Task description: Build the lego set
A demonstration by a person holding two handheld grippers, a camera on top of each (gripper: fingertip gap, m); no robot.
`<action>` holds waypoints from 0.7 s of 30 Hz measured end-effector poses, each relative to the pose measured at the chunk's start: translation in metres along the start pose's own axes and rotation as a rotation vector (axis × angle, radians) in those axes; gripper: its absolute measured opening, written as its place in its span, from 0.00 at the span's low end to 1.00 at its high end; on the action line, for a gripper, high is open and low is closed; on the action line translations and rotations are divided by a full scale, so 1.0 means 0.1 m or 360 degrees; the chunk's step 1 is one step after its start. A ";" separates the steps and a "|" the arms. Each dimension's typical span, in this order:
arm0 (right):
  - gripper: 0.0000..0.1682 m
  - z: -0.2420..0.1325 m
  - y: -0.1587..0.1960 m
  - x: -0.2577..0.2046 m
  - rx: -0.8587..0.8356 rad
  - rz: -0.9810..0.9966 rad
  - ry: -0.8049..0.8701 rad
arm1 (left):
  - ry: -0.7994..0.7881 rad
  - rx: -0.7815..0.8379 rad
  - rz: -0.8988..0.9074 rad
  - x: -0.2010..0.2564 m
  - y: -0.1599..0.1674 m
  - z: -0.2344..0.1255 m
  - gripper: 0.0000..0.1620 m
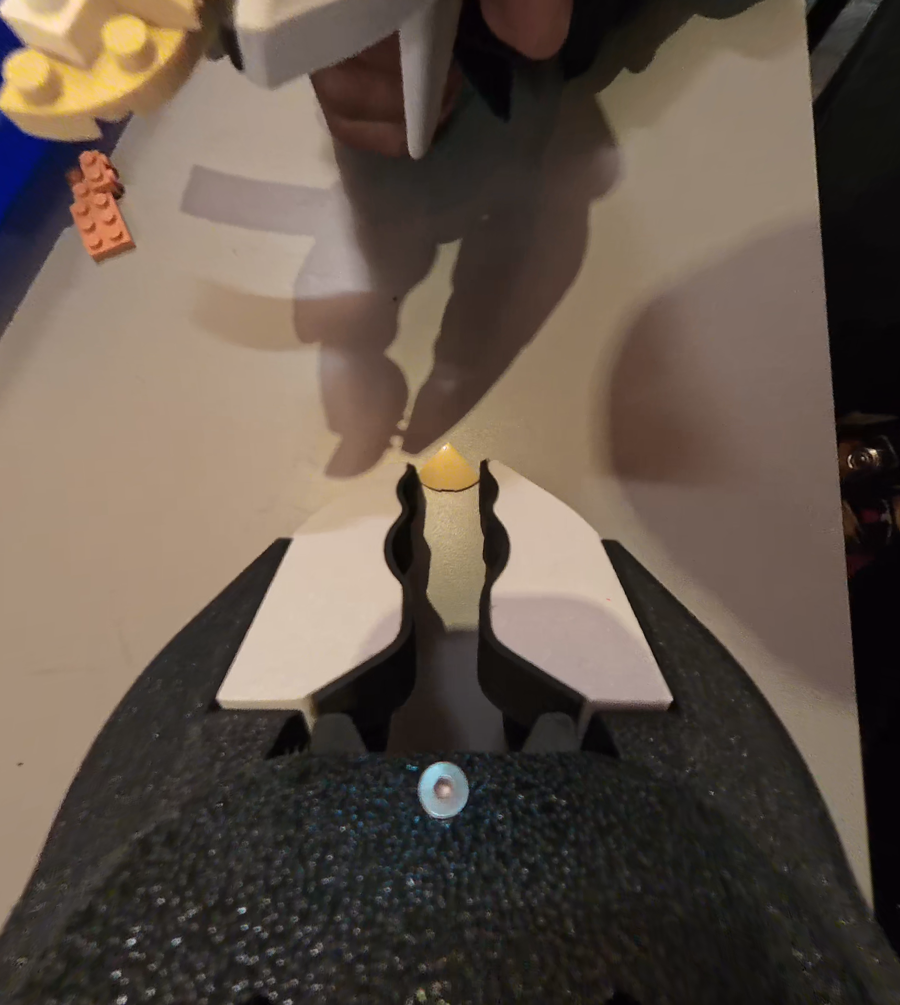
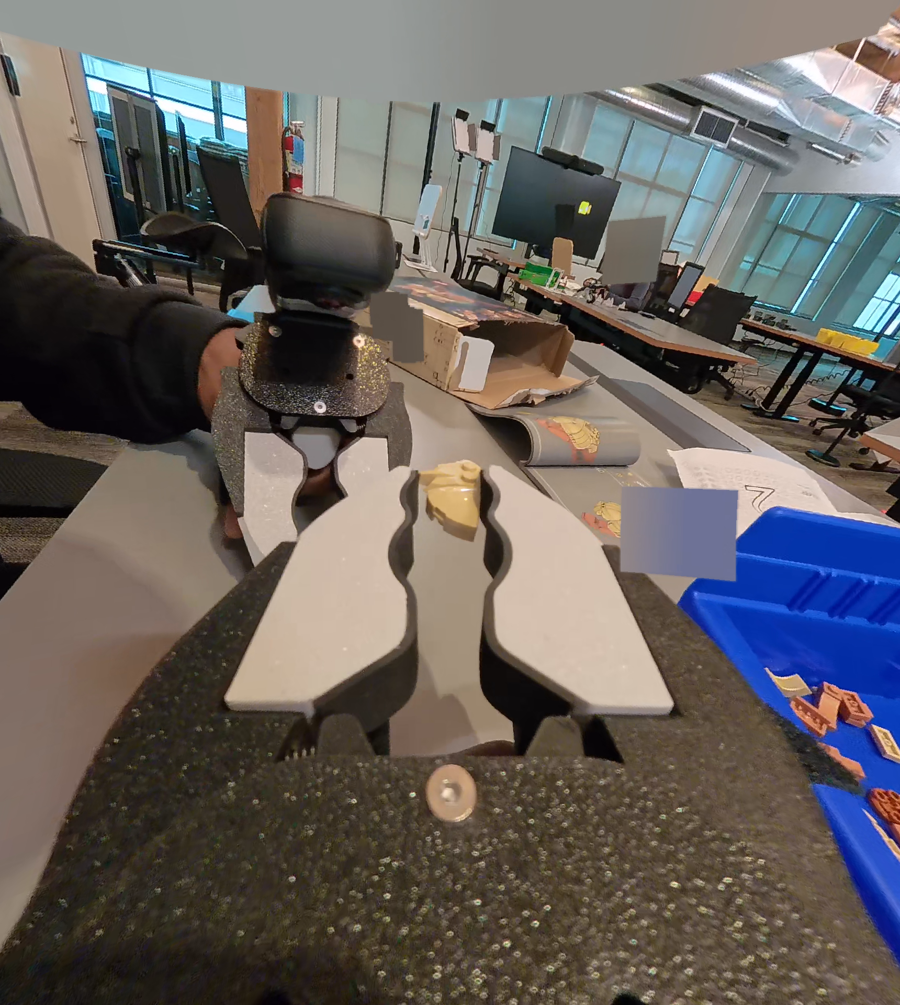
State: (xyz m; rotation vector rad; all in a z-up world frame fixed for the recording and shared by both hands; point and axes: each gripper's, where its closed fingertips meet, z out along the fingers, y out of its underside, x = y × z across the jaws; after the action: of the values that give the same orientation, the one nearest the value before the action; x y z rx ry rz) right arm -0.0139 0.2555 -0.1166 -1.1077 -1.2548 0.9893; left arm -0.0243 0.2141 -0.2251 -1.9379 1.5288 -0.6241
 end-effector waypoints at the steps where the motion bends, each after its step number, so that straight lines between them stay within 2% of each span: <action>1: 0.13 0.00 0.00 0.00 -0.0004 -0.0004 0.0000 | 0.0013 0.0000 0.0002 0.01 0.00 0.00 0.13; 5: 0.13 0.01 0.01 -0.01 -0.0012 -0.0017 0.0001 | 0.0017 0.0001 -0.0002 0.02 0.01 -0.01 0.12; 9: 0.13 0.02 0.03 -0.02 -0.0037 -0.0026 0.0009 | 0.0009 0.0091 -0.0150 -0.02 -0.05 -0.14 0.12; 12: 0.13 0.03 0.03 -0.03 -0.0040 -0.0024 0.0016 | -0.0070 0.0231 -0.0257 -0.15 -0.28 -0.44 0.12; 16: 0.13 0.04 -0.01 -0.03 -0.0011 0.0004 0.0085 | -0.0214 0.0335 -0.0263 -0.31 -0.66 -0.80 0.12; 21: 0.12 0.03 -0.07 0.01 0.0033 0.0013 0.0243 | -0.0238 0.0303 -0.0268 -0.35 -0.94 -0.85 0.13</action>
State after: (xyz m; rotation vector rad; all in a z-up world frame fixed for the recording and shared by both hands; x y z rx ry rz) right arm -0.0171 0.2557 -0.1093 -1.1512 -1.1156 0.9046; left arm -0.0249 0.2502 -0.0989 -1.9323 1.1802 -0.6544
